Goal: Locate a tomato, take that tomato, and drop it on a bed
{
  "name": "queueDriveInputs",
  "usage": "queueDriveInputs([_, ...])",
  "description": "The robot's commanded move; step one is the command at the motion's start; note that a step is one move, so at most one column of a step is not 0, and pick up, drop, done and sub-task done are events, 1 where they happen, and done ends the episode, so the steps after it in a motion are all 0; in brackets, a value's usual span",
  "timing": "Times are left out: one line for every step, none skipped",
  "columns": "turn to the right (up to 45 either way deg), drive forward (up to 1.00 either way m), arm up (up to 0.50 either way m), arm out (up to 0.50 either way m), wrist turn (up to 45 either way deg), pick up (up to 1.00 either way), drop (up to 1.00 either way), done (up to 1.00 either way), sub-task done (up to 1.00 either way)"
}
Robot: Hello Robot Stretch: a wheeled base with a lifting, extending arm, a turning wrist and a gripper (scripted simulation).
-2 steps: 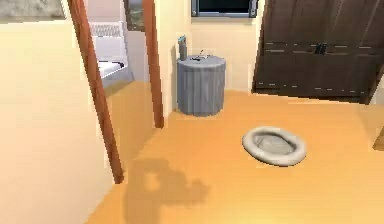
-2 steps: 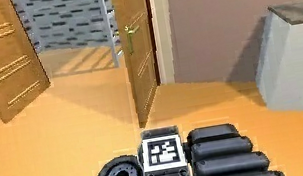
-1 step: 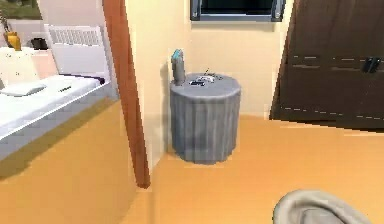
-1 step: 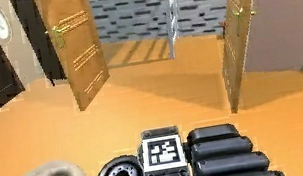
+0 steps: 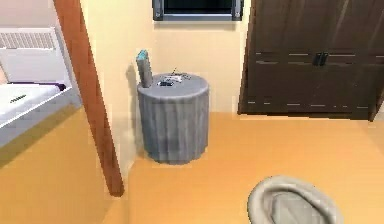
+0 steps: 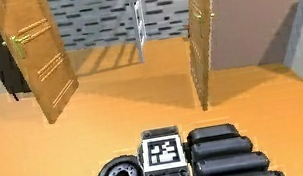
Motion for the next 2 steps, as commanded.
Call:
queueDriveInputs([0.0,0.35,0.0,0.0,0.0,0.0,0.0,0.0,0.0])
queueDriveInputs([-45.0,0.0,0.0,0.0,0.0,0.0,0.0,0.0,0.0])
